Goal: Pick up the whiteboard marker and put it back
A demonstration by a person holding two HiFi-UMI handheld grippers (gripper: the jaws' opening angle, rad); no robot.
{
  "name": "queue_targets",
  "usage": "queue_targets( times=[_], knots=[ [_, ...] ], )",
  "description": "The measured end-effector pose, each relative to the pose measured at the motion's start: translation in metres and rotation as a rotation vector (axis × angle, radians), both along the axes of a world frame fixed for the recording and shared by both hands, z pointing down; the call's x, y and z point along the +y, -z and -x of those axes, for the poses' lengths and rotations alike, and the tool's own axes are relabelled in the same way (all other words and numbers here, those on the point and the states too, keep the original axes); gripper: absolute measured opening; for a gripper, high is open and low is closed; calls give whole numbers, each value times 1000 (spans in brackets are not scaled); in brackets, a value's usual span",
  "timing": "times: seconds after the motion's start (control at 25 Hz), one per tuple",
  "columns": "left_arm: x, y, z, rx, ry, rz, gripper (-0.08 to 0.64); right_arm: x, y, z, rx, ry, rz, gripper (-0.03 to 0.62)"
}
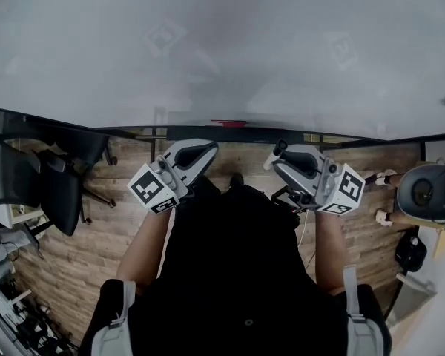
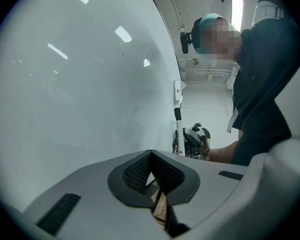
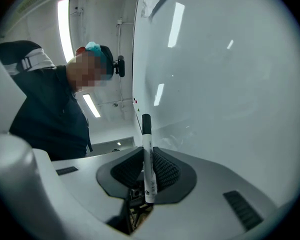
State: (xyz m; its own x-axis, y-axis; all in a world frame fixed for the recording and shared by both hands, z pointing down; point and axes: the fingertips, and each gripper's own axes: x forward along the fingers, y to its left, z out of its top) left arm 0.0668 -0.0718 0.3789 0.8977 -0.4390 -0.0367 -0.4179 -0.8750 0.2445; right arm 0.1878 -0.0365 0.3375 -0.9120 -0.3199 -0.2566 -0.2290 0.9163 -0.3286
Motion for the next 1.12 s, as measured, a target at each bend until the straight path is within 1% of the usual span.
queue_targets(
  times=[0.2,0.36,0.44,0.6,0.68,0.8,0.88,1.12],
  knots=[
    [9,-4,1,-9,6,10,12,0,-14,-4,-36,17,30,69],
    [11,-3,2,-7,14,16,12,-3,-23,-5,-28,17,40,69],
    [12,-1,1,-8,10,15,12,-4,-27,-5,-11,13,42,69],
    [13,-5,-2,-21,-6,28,12,-1,-31,4,57,7,18,69],
    [10,-7,-6,-17,-13,27,12,-1,-33,6,69,12,17,69],
    [10,-11,-14,3,-29,33,12,-1,-46,2,103,-1,39,69],
    [13,-15,-17,2,-49,43,12,0,-53,0,117,-18,52,69],
    [13,-22,-25,-3,-78,60,12,0,-58,-9,149,-59,46,69]
  ],
)
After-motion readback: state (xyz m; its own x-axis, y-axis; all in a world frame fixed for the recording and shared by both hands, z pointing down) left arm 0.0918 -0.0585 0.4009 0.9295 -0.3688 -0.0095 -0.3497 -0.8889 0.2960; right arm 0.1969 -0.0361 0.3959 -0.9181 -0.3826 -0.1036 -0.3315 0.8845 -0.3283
